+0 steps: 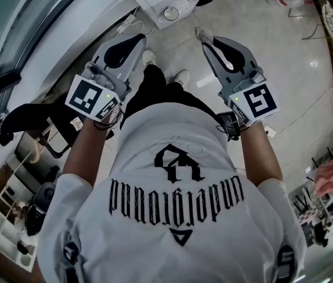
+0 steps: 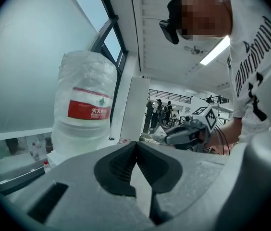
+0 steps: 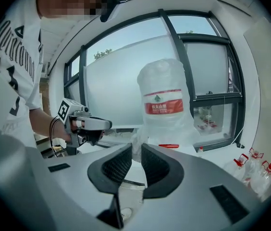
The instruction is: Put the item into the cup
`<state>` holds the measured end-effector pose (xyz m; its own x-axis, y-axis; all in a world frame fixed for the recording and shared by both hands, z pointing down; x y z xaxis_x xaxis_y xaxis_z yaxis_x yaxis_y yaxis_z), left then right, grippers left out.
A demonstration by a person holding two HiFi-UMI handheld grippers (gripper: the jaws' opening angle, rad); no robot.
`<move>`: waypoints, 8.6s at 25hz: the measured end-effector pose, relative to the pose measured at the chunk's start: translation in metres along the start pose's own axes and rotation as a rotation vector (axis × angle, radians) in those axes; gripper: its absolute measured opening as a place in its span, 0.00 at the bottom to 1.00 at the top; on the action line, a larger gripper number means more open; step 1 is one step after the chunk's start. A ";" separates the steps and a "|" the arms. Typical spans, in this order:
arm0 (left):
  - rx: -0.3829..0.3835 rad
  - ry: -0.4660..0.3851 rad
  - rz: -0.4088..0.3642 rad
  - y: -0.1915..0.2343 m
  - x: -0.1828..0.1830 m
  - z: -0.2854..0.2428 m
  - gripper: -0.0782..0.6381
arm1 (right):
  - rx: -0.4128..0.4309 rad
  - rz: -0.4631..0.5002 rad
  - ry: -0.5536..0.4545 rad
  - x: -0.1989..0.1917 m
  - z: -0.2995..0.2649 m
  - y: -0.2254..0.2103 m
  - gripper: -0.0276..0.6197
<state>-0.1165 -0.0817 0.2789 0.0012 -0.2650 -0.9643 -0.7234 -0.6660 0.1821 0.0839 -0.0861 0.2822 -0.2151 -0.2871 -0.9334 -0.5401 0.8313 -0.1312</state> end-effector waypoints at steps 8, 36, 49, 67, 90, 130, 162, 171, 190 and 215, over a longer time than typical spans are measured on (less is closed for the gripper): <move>-0.033 0.047 -0.010 0.016 -0.037 -0.025 0.13 | 0.008 -0.023 0.047 -0.034 -0.028 -0.018 0.14; -0.093 0.160 -0.013 0.054 -0.172 -0.095 0.13 | -0.020 -0.111 0.190 -0.185 -0.114 -0.065 0.14; -0.105 0.207 -0.020 0.070 -0.229 -0.126 0.13 | -0.043 -0.151 0.252 -0.251 -0.156 -0.090 0.14; -0.080 0.238 0.000 0.093 -0.290 -0.164 0.13 | -0.053 -0.180 0.280 -0.307 -0.213 -0.126 0.14; -0.087 0.255 -0.006 0.113 -0.333 -0.186 0.13 | -0.063 -0.212 0.332 -0.356 -0.278 -0.156 0.14; -0.061 0.193 -0.015 0.070 -0.217 -0.154 0.13 | -0.126 -0.170 0.259 -0.214 -0.188 -0.106 0.12; 0.053 0.012 -0.089 -0.041 0.000 -0.028 0.13 | -0.015 0.094 0.011 0.012 -0.002 0.024 0.07; 0.107 -0.040 -0.103 -0.064 0.028 -0.004 0.13 | -0.006 0.141 -0.049 0.037 0.022 0.030 0.07; 0.103 -0.042 -0.113 -0.046 0.031 0.082 0.13 | -0.050 0.121 -0.057 0.045 0.005 0.086 0.07; -0.051 -0.041 -0.111 -0.057 0.005 0.185 0.13 | -0.195 0.082 -0.045 0.023 0.008 0.210 0.07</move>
<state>-0.2031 0.0839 0.2285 0.0508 -0.1597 -0.9858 -0.6840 -0.7248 0.0822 -0.0281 0.0858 0.2300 -0.2307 -0.1972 -0.9528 -0.6706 0.7417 0.0088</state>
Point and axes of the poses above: the fingertips, and each gripper's own axes: z backward along the fingers, y to its left, x out of its top, the point moved 5 cm from there along z, backward along the fingers, and after that the axes turned 4 degrees about x, right-handed, at the moved point
